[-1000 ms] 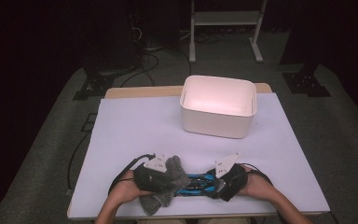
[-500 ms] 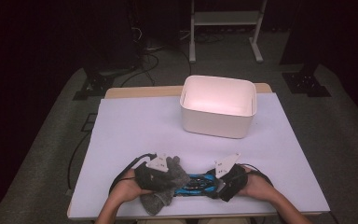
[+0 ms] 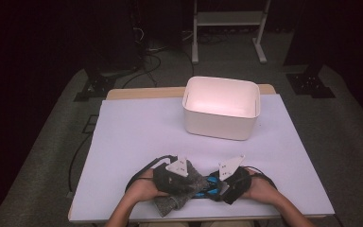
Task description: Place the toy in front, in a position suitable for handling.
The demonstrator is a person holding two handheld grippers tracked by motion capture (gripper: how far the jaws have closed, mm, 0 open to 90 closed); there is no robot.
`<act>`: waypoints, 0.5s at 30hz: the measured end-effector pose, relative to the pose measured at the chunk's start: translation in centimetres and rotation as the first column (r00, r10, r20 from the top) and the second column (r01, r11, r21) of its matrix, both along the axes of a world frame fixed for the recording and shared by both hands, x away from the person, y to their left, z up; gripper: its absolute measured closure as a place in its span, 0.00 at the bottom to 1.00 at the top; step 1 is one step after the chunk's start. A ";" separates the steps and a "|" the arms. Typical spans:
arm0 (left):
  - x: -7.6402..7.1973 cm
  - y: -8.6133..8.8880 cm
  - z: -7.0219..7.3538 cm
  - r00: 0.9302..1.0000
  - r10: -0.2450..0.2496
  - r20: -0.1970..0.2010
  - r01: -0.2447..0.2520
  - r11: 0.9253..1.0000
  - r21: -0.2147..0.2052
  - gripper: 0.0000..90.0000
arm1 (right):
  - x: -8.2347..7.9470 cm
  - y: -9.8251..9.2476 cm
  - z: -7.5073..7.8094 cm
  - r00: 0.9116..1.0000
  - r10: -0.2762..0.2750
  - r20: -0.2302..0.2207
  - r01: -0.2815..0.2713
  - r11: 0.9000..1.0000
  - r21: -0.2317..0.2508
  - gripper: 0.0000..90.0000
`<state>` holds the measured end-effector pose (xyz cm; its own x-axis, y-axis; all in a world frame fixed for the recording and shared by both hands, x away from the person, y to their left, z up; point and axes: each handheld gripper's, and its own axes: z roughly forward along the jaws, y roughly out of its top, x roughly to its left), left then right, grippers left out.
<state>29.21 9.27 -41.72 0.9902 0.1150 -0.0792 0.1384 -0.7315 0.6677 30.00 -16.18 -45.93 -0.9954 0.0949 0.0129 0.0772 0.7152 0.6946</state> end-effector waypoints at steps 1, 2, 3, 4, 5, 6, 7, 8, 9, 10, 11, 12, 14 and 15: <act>0.0 0.3 -0.1 1.000 0.006 -0.009 -0.006 1.000 -0.007 0.84 | 0.0 0.1 0.0 1.000 -0.002 -0.001 0.002 1.000 -0.004 0.25; 0.0 0.3 -0.1 1.000 0.006 -0.009 -0.006 1.000 -0.007 0.84 | 0.0 0.1 0.0 1.000 -0.002 -0.001 0.002 1.000 -0.004 0.25; 0.0 1.4 -0.1 1.000 0.029 -0.004 -0.029 0.999 0.021 0.84 | 0.0 0.1 0.1 1.000 0.001 0.002 -0.001 1.000 -0.007 0.25; 0.0 1.7 0.0 0.999 0.040 0.003 -0.040 0.999 0.033 0.84 | 0.0 0.1 0.1 1.000 0.001 0.002 -0.001 1.000 -0.007 0.25; 0.0 1.7 0.0 0.999 0.040 0.003 -0.040 0.999 0.033 0.84 | 0.0 0.1 0.0 1.000 -0.001 0.003 0.001 1.000 -0.006 0.25; 0.0 2.4 0.3 0.997 0.070 0.019 -0.071 0.996 0.062 0.84 | 0.0 0.0 0.0 1.000 -0.001 0.004 0.001 1.000 -0.002 0.25; 0.0 2.7 0.4 0.997 0.080 0.020 -0.081 0.995 0.059 0.84 | 0.0 0.0 0.0 1.000 0.000 0.005 0.000 1.000 -0.001 0.25; 0.0 2.7 0.4 0.997 0.080 0.020 -0.081 0.995 0.059 0.84 | 0.0 0.0 0.0 1.000 0.000 0.005 0.000 1.000 -0.001 0.25; 0.0 3.1 0.6 0.996 0.083 0.017 -0.084 0.996 0.043 0.84 | 0.0 0.0 0.0 1.000 0.000 0.003 0.000 1.000 0.000 0.25; 0.0 3.0 0.6 0.996 0.088 0.008 -0.088 0.996 0.025 0.84 | 0.0 0.0 0.0 1.000 -0.001 0.002 0.001 1.000 0.000 0.25; 0.0 3.0 0.6 0.996 0.088 0.008 -0.088 0.996 0.025 0.83 | 0.0 0.0 0.0 1.000 -0.001 0.002 0.001 1.000 0.000 0.25; 0.1 3.0 0.6 0.997 0.081 0.007 -0.081 0.997 0.016 0.83 | 0.0 0.0 0.0 1.000 -0.002 -0.001 0.002 1.000 0.002 0.25; -0.1 2.7 0.9 0.998 0.061 0.005 -0.061 0.998 -0.022 0.77 | 0.0 -0.1 -0.1 1.000 -0.011 -0.008 0.011 1.000 0.014 0.25; -0.1 2.7 0.9 0.998 0.061 0.005 -0.061 0.998 -0.022 0.73 | 0.0 -0.1 -0.1 1.000 -0.012 -0.009 0.012 1.000 0.016 0.24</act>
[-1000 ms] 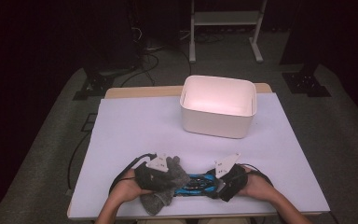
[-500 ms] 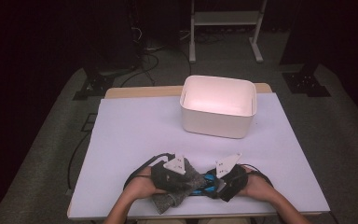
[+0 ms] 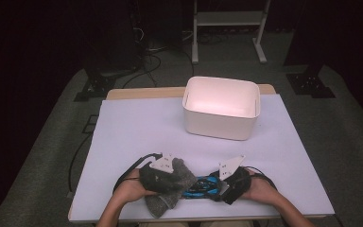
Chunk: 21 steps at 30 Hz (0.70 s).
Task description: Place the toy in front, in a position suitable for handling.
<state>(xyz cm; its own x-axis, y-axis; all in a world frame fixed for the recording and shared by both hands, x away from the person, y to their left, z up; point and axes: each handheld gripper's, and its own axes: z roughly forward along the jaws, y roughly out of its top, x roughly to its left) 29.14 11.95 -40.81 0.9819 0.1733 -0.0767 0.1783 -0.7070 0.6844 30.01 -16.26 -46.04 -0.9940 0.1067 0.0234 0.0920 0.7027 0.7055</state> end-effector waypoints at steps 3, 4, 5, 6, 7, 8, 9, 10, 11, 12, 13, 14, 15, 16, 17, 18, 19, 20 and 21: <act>-0.3 -0.5 0.7 1.000 0.002 0.006 -0.002 0.998 -0.062 0.63 | 0.0 0.0 0.0 1.000 -0.004 -0.008 0.004 1.000 0.002 0.24; -0.4 -0.9 0.9 0.999 0.032 0.025 -0.031 0.997 -0.064 0.47 | 0.0 0.1 0.1 1.000 -0.005 -0.013 0.005 1.000 -0.001 0.23; -0.3 -1.1 0.9 0.999 0.038 0.024 -0.036 0.997 -0.065 0.46 | 0.1 0.1 0.1 1.000 -0.005 -0.023 0.005 1.000 0.001 0.21; -0.2 -1.3 0.7 0.999 0.047 0.026 -0.045 0.997 -0.056 0.40 | 0.1 0.1 0.1 0.999 -0.005 -0.036 0.005 1.000 0.006 0.21; -0.1 -1.5 0.5 0.998 0.061 0.026 -0.060 0.997 -0.045 0.36 | 0.2 0.0 0.1 0.999 -0.007 -0.045 0.007 1.000 0.013 0.21; 0.0 -1.7 0.3 0.998 0.063 0.027 -0.062 0.997 -0.034 0.35 | 0.3 -0.1 0.1 0.999 -0.006 -0.050 0.007 1.000 0.016 0.22; 0.0 -1.7 0.3 0.998 0.063 0.027 -0.062 0.997 -0.034 0.35 | 0.3 -0.1 0.1 0.998 -0.007 -0.055 0.008 1.000 0.014 0.22; 0.2 -2.0 -0.2 0.998 0.062 0.025 -0.061 0.998 -0.024 0.35 | 0.3 -0.2 0.2 0.998 -0.012 -0.056 0.013 1.000 0.010 0.21; 0.3 -2.1 -0.3 0.998 0.063 0.020 -0.063 0.998 -0.025 0.38 | 0.3 -0.3 0.3 0.999 -0.016 -0.051 0.017 1.000 0.005 0.21; 0.3 -2.1 -0.3 0.998 0.063 0.020 -0.063 0.998 -0.025 0.43 | 0.3 -0.4 0.3 0.999 -0.014 -0.044 0.014 1.000 0.001 0.21; 0.5 -2.2 -0.5 0.998 0.066 0.002 -0.066 0.997 -0.029 0.44 | 0.2 -0.6 0.4 0.999 -0.012 -0.044 0.012 1.000 -0.001 0.21; 0.6 -2.2 -0.6 0.998 0.063 -0.006 -0.063 0.998 -0.031 0.44 | 0.2 -0.6 0.4 0.999 -0.012 -0.044 0.012 1.000 -0.001 0.21; 0.7 -2.4 -0.8 0.998 0.057 -0.024 -0.057 0.998 -0.027 0.51 | 0.1 -0.9 0.5 0.998 -0.011 -0.056 0.011 1.000 0.003 0.21; 0.7 -2.4 -0.8 0.998 0.057 -0.024 -0.057 0.998 -0.027 0.54 | 0.2 -1.1 0.5 0.999 -0.014 -0.051 0.014 1.000 0.003 0.21; 0.8 -2.6 -0.9 0.998 0.051 -0.022 -0.052 0.998 -0.019 0.57 | 0.2 -1.2 0.5 0.999 -0.019 -0.049 0.020 1.000 0.002 0.22; 0.7 -2.9 -0.9 0.999 0.039 -0.015 -0.039 0.999 -0.011 0.62 | 0.3 -1.2 0.4 0.998 -0.016 -0.053 0.016 1.000 0.003 0.23; 0.7 -3.1 -0.9 1.000 0.031 -0.006 -0.031 1.000 -0.003 0.67 | 0.4 -1.2 0.5 0.998 -0.004 -0.064 0.004 1.000 0.002 0.26; 0.7 -3.1 -0.9 1.000 0.031 -0.006 -0.031 1.000 -0.003 0.71 | 0.4 -1.2 0.5 0.998 -0.004 -0.064 0.004 1.000 0.002 0.26; 0.6 -3.3 -0.7 1.000 0.023 0.009 -0.023 1.000 0.011 0.71 | 0.4 -1.2 0.5 0.998 -0.001 -0.058 0.001 1.000 -0.002 0.26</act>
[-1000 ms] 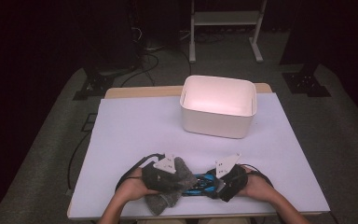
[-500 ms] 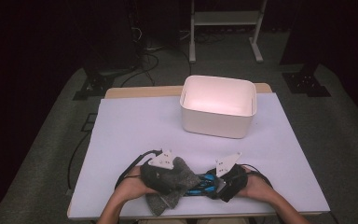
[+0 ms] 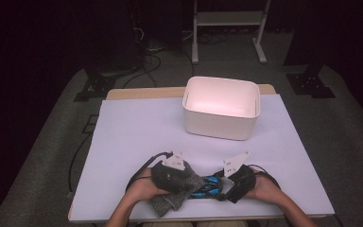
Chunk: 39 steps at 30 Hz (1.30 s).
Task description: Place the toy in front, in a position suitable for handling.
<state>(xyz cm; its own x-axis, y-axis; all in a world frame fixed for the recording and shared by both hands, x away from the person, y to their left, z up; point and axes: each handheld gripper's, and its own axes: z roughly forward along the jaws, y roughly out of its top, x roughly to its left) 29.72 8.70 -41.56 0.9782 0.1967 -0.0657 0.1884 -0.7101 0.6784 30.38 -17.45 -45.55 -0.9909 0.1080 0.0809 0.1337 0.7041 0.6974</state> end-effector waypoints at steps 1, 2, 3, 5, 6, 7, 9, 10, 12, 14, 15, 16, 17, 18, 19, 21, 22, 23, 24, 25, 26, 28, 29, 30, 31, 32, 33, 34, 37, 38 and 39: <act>-0.3 -0.1 0.4 0.998 0.008 0.057 -0.009 1.000 0.012 0.81 | -0.1 0.2 0.2 1.000 -0.001 0.003 0.002 1.000 -0.025 0.26; -0.3 -0.1 0.4 0.998 0.008 0.057 -0.009 1.000 0.012 0.85 | -0.1 0.2 0.2 1.000 -0.001 0.003 0.002 1.000 -0.025 0.26; -0.4 -0.1 0.6 0.998 0.014 0.067 -0.014 1.000 0.011 0.87 | -0.2 0.3 0.4 1.000 -0.003 0.007 0.004 0.999 -0.039 0.26; -0.7 -0.3 0.8 0.995 -0.012 0.094 0.009 0.999 0.038 0.87 | -0.2 0.5 0.4 1.000 0.001 0.021 0.000 0.999 -0.040 0.26; -0.7 -0.5 0.9 0.996 -0.020 0.088 0.017 0.999 0.039 0.87 | -0.2 0.6 0.4 1.000 -0.002 0.020 0.002 0.999 -0.041 0.26; -0.6 -0.6 1.0 0.996 -0.024 0.087 0.021 0.999 0.040 0.87 | -0.2 0.7 0.4 1.000 0.004 0.023 -0.003 0.999 -0.039 0.26; -0.5 -0.9 1.1 0.996 -0.032 0.079 0.029 0.999 0.041 0.87 | -0.1 0.8 0.4 1.000 0.004 0.017 -0.003 0.999 -0.038 0.26; -0.5 -1.2 1.2 0.996 -0.040 0.078 0.037 0.999 0.039 0.87 | -0.1 0.9 0.4 1.000 0.007 0.019 -0.006 0.999 -0.036 0.26; -0.5 -1.5 1.3 0.996 -0.054 0.074 0.051 0.998 0.035 0.87 | 0.0 1.0 0.3 1.000 0.008 0.020 -0.008 0.999 -0.035 0.26; -0.6 -3.5 1.4 0.992 -0.107 0.068 0.103 0.993 0.056 0.87 | 0.0 1.3 0.3 1.000 0.009 0.020 -0.008 1.000 -0.028 0.26; -0.6 -3.5 1.4 0.992 -0.107 0.068 0.103 0.993 0.056 0.87 | 0.0 1.3 0.3 1.000 0.009 0.020 -0.008 1.000 -0.028 0.26; -0.8 -4.8 1.3 0.987 -0.144 0.071 0.138 0.987 0.080 0.87 | 0.0 1.6 0.2 1.000 0.010 0.019 -0.010 1.000 -0.025 0.26; -0.8 -4.8 1.3 0.987 -0.144 0.071 0.138 0.987 0.080 0.87 | 0.0 1.7 0.2 1.000 0.011 0.020 -0.010 1.000 -0.022 0.26; -0.9 -5.3 1.3 0.983 -0.167 0.078 0.159 0.982 0.097 0.87 | 0.0 1.7 0.2 1.000 0.011 0.020 -0.010 1.000 -0.022 0.26; -0.9 -5.7 1.3 0.980 -0.181 0.084 0.172 0.979 0.112 0.88 | 0.0 1.6 0.2 1.000 0.009 0.017 -0.008 1.000 -0.023 0.26; -0.9 -5.4 1.4 0.980 -0.185 0.075 0.176 0.978 0.109 0.88 | 0.0 1.4 0.2 1.000 0.004 0.017 -0.004 1.000 -0.019 0.26; -0.9 -5.2 1.3 0.981 -0.183 0.070 0.176 0.979 0.102 0.88 | -0.1 1.4 0.2 1.000 0.001 0.019 0.000 1.000 -0.018 0.26; -0.9 -4.9 1.3 0.982 -0.181 0.060 0.175 0.980 0.093 0.88 | -0.1 1.4 0.2 1.000 -0.001 0.020 0.001 1.000 -0.018 0.26; -0.9 -4.9 1.3 0.982 -0.181 0.060 0.175 0.980 0.093 0.88 | -0.1 1.4 0.2 1.000 -0.001 0.020 0.001 1.000 -0.018 0.26; -1.0 -4.8 1.2 0.982 -0.180 0.057 0.175 0.981 0.087 0.88 | -0.1 1.5 0.2 1.000 0.000 0.019 0.001 1.000 -0.019 0.26; -1.1 -4.7 1.2 0.982 -0.180 0.055 0.175 0.981 0.088 0.88 | -0.1 1.5 0.2 1.000 0.003 0.023 -0.003 1.000 -0.018 0.26; -1.3 -5.2 1.1 0.981 -0.184 0.056 0.179 0.980 0.083 0.87 | 0.0 1.6 0.1 1.000 0.004 0.019 -0.003 1.000 -0.015 0.26; -1.3 -5.5 1.1 0.981 -0.185 0.055 0.180 0.980 0.082 0.87 | 0.0 1.5 0.1 1.000 0.004 0.018 -0.004 1.000 -0.008 0.26; -1.3 -5.5 1.1 0.981 -0.185 0.055 0.180 0.980 0.082 0.87 | 0.0 1.5 0.1 1.000 0.004 0.018 -0.004 1.000 -0.008 0.26; -1.2 -5.8 1.0 0.980 -0.189 0.056 0.184 0.979 0.084 0.87 | 0.0 1.4 0.0 1.000 0.001 0.013 -0.001 1.000 -0.003 0.26; -1.0 -6.6 0.9 0.980 -0.188 0.068 0.181 0.979 0.093 0.87 | 0.0 1.4 0.0 1.000 0.000 0.010 0.000 1.000 -0.001 0.26; -1.0 -6.6 0.9 0.980 -0.188 0.068 0.181 0.979 0.093 0.87 | 0.1 1.3 -0.1 1.000 -0.002 0.006 0.002 1.000 0.001 0.26; -0.7 -6.9 1.0 0.980 -0.186 0.075 0.177 0.978 0.113 0.87 | 0.1 1.3 -0.1 1.000 -0.002 0.003 0.002 1.000 0.003 0.26; -0.4 -6.4 1.3 0.982 -0.166 0.090 0.155 0.981 0.120 0.87 | 0.1 1.3 -0.1 1.000 -0.002 0.002 0.002 1.000 0.004 0.26; -0.4 -6.4 1.3 0.982 -0.166 0.090 0.155 0.981 0.120 0.87 | 0.0 1.4 -0.1 1.000 -0.007 0.002 0.007 1.000 0.003 0.26; -0.2 -6.2 1.4 0.982 -0.161 0.094 0.149 0.981 0.120 0.87 | 0.0 1.4 -0.1 1.000 -0.007 0.002 0.007 1.000 0.003 0.26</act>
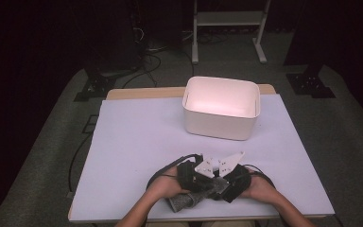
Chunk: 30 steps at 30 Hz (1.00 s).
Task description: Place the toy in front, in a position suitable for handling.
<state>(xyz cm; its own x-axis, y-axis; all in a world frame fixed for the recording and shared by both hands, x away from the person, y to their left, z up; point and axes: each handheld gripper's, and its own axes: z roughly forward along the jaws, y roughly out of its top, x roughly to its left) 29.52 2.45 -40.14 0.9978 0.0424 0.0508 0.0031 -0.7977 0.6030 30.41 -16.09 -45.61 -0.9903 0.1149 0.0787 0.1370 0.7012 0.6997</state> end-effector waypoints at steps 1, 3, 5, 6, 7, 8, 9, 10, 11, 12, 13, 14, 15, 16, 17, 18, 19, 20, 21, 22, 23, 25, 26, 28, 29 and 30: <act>0.2 0.2 0.1 1.000 0.015 0.000 -0.015 1.000 -0.004 0.87 | 0.0 0.1 0.0 1.000 -0.001 0.002 0.001 1.000 -0.001 0.26; 0.6 0.5 0.2 0.999 0.036 0.004 -0.036 0.999 -0.010 0.87 | 0.0 0.2 0.0 1.000 -0.002 0.000 0.002 1.000 -0.001 0.26; 1.1 0.7 0.2 0.998 0.056 0.028 -0.056 0.998 0.007 0.87 | 0.0 0.2 0.0 1.000 -0.003 0.003 0.003 1.000 -0.003 0.26; 1.1 0.7 0.2 0.998 0.062 0.031 -0.062 0.998 0.012 0.87 | 0.0 0.2 0.0 1.000 -0.004 0.002 0.004 1.000 -0.003 0.26; 1.0 0.6 0.2 0.998 0.060 0.031 -0.060 0.998 0.015 0.88 | 0.0 0.2 0.0 1.000 -0.005 0.002 0.005 1.000 -0.003 0.26; 0.9 0.4 0.2 0.998 0.046 0.036 -0.047 0.999 0.024 0.88 | 0.0 0.2 0.0 1.000 -0.003 0.004 0.003 1.000 -0.003 0.26; 0.7 0.3 0.3 0.999 0.032 0.037 -0.033 0.999 0.026 0.88 | 0.0 0.2 0.0 1.000 -0.003 0.003 0.003 1.000 -0.004 0.26; 0.6 0.2 0.3 0.999 0.028 0.035 -0.029 0.999 0.026 0.88 | 0.0 0.2 0.0 1.000 -0.001 0.003 0.001 1.000 -0.003 0.26; 0.6 0.2 0.3 0.999 0.026 0.035 -0.027 0.999 0.028 0.88 | 0.0 0.1 0.0 1.000 -0.001 0.004 0.001 1.000 -0.003 0.26; 0.7 0.4 0.3 0.999 0.027 0.028 -0.028 0.999 0.029 0.88 | 0.0 0.2 0.0 1.000 -0.002 0.005 0.002 1.000 -0.004 0.26; 0.8 0.6 0.4 0.999 0.026 0.027 -0.027 0.999 0.033 0.88 | 0.0 0.2 0.0 1.000 -0.001 0.007 0.001 1.000 -0.004 0.26; 0.9 0.9 0.4 0.999 0.033 0.022 -0.034 0.999 0.033 0.88 | 0.0 0.2 0.0 1.000 -0.001 0.007 0.001 1.000 -0.004 0.26; 0.9 1.3 0.4 0.999 0.036 0.020 -0.037 0.999 0.033 0.88 | 0.0 0.3 0.0 1.000 -0.002 0.006 0.003 1.000 -0.003 0.26; 0.9 1.7 0.5 0.999 0.041 0.017 -0.042 0.999 0.035 0.88 | 0.0 0.3 0.0 1.000 -0.002 0.007 0.002 1.000 -0.003 0.26; 0.9 2.2 0.5 0.999 0.050 0.015 -0.050 0.998 0.034 0.88 | 0.0 0.3 0.0 1.000 -0.002 0.007 0.002 1.000 -0.002 0.26; 0.9 2.6 0.6 0.998 0.061 0.013 -0.061 0.998 0.035 0.88 | 0.0 0.4 0.0 1.000 -0.002 0.007 0.002 1.000 -0.001 0.26; 1.0 3.2 0.7 0.998 0.068 0.014 -0.069 0.997 0.041 0.88 | 0.0 0.3 0.0 1.000 -0.002 0.005 0.002 1.000 -0.001 0.26; 1.1 3.7 0.7 0.997 0.077 0.017 -0.077 0.996 0.048 0.88 | 0.0 0.3 0.0 1.000 -0.001 0.005 0.001 1.000 0.000 0.26; 1.2 4.2 0.7 0.996 0.092 0.017 -0.092 0.994 0.054 0.88 | 0.0 0.3 0.0 1.000 -0.001 0.004 0.001 1.000 -0.001 0.26; 1.3 4.7 0.7 0.994 0.106 0.018 -0.106 0.992 0.063 0.88 | 0.0 0.3 0.0 1.000 0.001 0.004 -0.001 1.000 -0.001 0.26; 1.4 5.0 0.6 0.994 0.109 0.021 -0.111 0.991 0.073 0.88 | 0.0 0.3 -0.1 1.000 0.002 0.003 -0.002 1.000 0.001 0.26; 1.5 5.7 0.5 0.992 0.122 0.021 -0.124 0.988 0.097 0.88 | 0.0 0.3 0.0 1.000 0.002 0.003 -0.002 1.000 0.000 0.26; 1.5 6.0 0.5 0.992 0.122 0.019 -0.124 0.987 0.099 0.88 | 0.0 0.3 0.0 1.000 0.002 0.003 -0.002 1.000 -0.002 0.26; 1.5 6.2 0.5 0.992 0.125 0.013 -0.126 0.987 0.097 0.88 | 0.0 0.3 0.0 1.000 0.002 0.003 -0.002 1.000 -0.002 0.26; 1.4 6.6 0.5 0.992 0.129 0.008 -0.130 0.986 0.102 0.88 | 0.0 0.3 0.0 1.000 0.002 0.003 -0.002 1.000 -0.002 0.26; 1.4 6.9 0.5 0.992 0.128 0.008 -0.128 0.986 0.109 0.88 | 0.0 0.3 0.0 1.000 0.002 0.002 -0.002 1.000 -0.001 0.26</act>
